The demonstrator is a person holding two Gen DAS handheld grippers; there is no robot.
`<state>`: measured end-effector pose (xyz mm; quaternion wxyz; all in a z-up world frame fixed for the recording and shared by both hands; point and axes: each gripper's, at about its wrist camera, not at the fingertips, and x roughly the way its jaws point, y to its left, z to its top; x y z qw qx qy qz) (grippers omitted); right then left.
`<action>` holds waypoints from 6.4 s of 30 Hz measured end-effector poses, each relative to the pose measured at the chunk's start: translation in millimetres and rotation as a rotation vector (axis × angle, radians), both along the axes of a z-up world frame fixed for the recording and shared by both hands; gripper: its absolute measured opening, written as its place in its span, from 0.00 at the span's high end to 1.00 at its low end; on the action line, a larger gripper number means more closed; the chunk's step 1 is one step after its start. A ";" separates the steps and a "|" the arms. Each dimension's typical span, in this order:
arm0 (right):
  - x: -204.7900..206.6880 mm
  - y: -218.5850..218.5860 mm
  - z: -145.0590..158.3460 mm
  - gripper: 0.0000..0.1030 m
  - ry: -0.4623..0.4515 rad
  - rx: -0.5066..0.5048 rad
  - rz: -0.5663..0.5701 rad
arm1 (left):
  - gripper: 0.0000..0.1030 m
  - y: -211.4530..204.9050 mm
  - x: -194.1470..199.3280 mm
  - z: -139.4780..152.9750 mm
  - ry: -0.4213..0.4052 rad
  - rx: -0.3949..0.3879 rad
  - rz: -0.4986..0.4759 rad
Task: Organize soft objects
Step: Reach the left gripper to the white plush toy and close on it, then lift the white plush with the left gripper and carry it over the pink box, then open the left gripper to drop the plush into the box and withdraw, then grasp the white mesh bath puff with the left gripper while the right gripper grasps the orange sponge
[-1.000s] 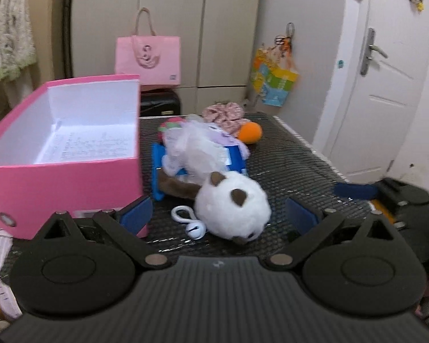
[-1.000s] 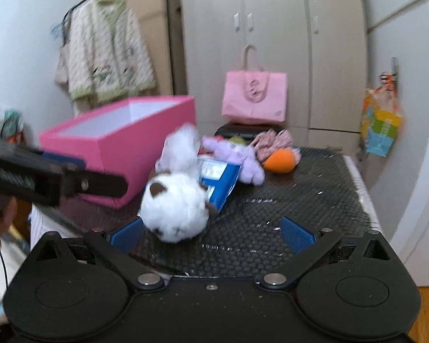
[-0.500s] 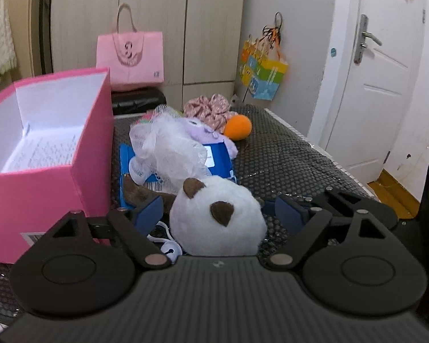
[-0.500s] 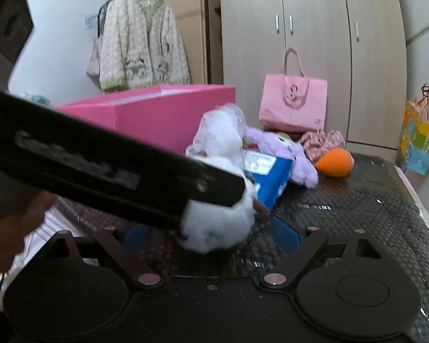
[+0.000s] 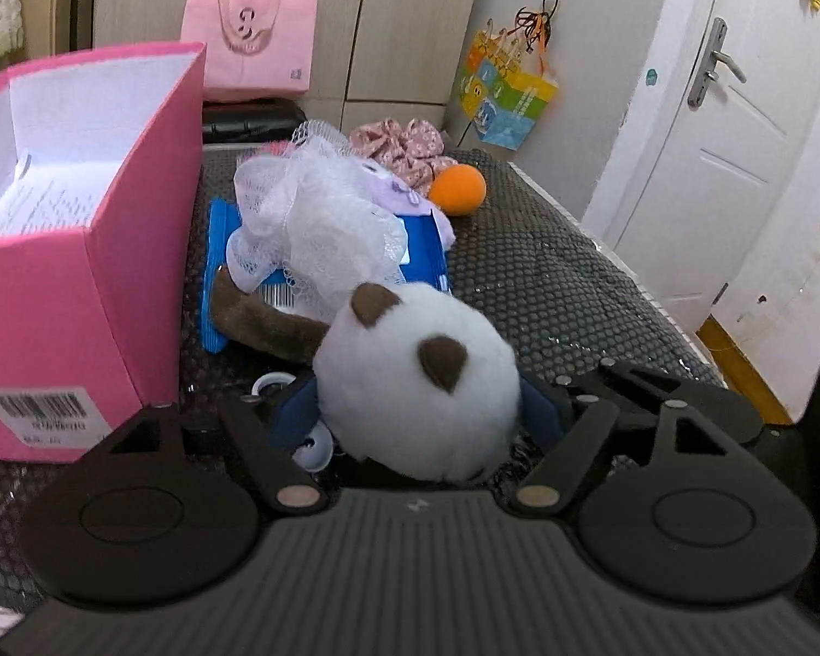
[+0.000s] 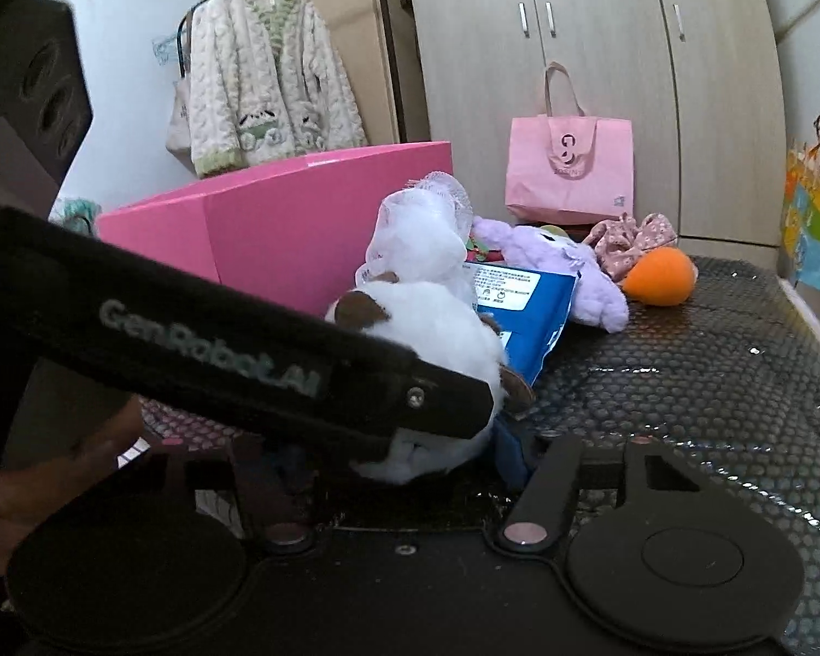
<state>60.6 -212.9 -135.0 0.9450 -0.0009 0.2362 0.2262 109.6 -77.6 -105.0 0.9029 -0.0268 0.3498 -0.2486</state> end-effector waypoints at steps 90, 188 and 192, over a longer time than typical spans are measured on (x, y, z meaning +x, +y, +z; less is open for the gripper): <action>188.0 113.5 156.4 0.36 0.198 -0.044 0.303 | 0.33 135.5 159.1 153.1 0.178 0.020 0.051; 104.2 -87.2 93.1 0.34 0.204 -0.046 0.037 | 0.22 -42.6 -25.0 39.5 -0.307 0.597 -0.241; 122.6 -89.0 83.2 0.34 0.192 -0.065 0.021 | 0.22 -49.5 -19.4 28.3 -0.325 0.659 -0.210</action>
